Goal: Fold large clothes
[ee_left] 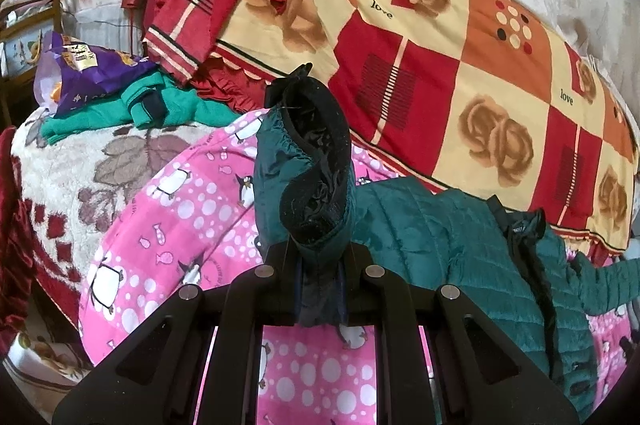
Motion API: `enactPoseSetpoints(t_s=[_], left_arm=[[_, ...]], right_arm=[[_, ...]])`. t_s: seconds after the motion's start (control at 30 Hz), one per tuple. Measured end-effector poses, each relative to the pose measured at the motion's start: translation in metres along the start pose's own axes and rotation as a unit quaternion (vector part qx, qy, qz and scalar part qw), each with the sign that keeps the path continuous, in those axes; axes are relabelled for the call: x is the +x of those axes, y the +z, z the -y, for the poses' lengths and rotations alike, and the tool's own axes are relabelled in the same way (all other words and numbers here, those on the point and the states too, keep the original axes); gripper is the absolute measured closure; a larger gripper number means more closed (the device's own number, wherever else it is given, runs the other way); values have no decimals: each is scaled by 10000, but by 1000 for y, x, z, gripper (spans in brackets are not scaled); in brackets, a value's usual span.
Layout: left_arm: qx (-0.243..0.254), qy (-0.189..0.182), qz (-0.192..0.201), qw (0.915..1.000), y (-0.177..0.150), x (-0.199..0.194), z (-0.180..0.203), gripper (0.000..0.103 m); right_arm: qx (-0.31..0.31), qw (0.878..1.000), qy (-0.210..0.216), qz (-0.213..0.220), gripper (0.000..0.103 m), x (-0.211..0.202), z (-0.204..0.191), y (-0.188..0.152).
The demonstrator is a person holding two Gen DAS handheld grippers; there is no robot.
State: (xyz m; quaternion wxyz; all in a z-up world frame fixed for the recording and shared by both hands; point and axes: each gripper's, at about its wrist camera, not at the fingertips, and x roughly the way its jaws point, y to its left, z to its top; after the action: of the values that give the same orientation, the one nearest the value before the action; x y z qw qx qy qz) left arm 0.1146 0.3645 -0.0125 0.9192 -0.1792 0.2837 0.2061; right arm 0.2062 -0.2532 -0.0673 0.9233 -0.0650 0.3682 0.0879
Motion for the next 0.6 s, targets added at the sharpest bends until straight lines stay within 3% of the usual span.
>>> enactPoseSetpoints(t_s=[0.6], left_arm=[[52,-3,-7,10000,-1,0,2,91]], right_arm=[[81,10000,48,-4,3,0,5,1]])
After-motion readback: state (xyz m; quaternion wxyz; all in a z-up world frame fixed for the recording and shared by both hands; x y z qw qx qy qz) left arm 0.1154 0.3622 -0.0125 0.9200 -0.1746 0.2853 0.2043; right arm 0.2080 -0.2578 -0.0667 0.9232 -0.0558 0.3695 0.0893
